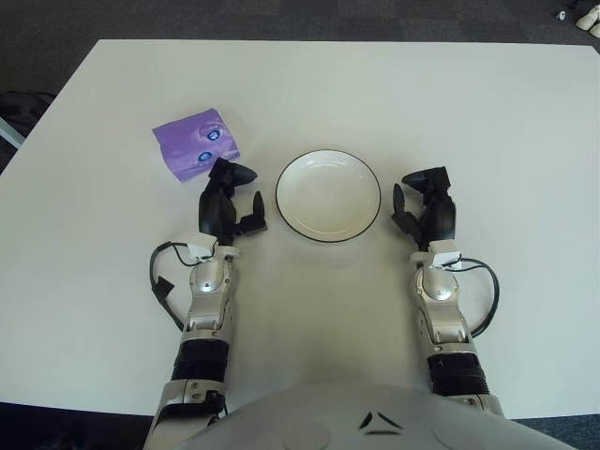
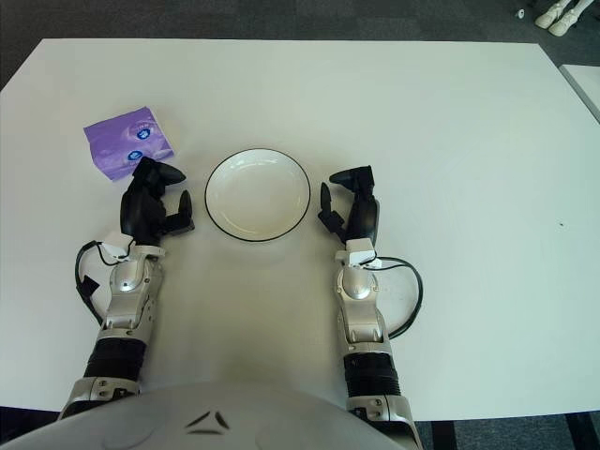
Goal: Put the tissue paper into the plate.
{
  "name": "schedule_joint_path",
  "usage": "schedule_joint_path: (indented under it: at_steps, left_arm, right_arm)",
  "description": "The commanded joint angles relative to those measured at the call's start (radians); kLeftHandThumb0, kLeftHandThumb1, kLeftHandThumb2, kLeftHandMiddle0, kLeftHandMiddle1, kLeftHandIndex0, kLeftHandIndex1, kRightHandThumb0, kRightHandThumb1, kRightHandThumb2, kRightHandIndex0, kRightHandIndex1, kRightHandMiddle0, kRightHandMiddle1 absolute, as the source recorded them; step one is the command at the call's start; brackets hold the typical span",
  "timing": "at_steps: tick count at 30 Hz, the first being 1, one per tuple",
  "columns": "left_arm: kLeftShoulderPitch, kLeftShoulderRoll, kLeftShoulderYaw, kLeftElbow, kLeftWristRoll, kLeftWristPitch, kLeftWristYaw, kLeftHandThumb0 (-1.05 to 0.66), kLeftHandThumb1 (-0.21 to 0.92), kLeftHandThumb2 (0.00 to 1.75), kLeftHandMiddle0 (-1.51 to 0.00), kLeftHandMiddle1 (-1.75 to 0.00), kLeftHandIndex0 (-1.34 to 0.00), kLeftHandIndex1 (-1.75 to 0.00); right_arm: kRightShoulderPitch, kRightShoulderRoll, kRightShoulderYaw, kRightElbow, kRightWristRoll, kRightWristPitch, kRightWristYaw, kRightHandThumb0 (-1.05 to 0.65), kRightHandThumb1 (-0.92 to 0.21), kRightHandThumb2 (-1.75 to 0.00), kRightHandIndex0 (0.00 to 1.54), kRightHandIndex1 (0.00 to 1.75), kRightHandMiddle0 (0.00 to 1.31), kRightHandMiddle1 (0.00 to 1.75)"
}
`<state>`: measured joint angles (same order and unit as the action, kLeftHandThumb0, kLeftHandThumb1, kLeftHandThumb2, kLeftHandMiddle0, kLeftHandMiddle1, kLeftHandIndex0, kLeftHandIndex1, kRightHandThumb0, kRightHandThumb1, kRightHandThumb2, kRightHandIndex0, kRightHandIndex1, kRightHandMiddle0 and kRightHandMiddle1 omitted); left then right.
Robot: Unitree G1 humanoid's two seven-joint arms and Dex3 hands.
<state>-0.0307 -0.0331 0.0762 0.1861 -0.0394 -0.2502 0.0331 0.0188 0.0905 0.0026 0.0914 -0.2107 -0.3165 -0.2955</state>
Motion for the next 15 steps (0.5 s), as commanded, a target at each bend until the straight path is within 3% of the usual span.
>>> schedule_joint_path:
  at_steps: [1, 15]
  left_arm:
    - [0.072, 0.003, 0.008, 0.063, 0.000, 0.045, 0.003, -0.01, 0.28, 1.38, -0.63, -1.75, -0.41, -1.75]
    - [0.070, 0.008, 0.004, 0.063, 0.006, 0.032, -0.002, -0.01, 0.27, 1.39, -0.63, -1.75, -0.42, -1.75]
  right_arm:
    - [0.065, 0.005, -0.003, 0.043, 0.003, 0.053, -0.004, -0.36, -0.79, -0.72, 0.62, 1.25, 0.27, 1.75]
    - [0.067, 0.004, -0.002, 0.035, 0.007, 0.065, 0.002, -0.36, -0.79, -0.72, 0.59, 1.25, 0.27, 1.75]
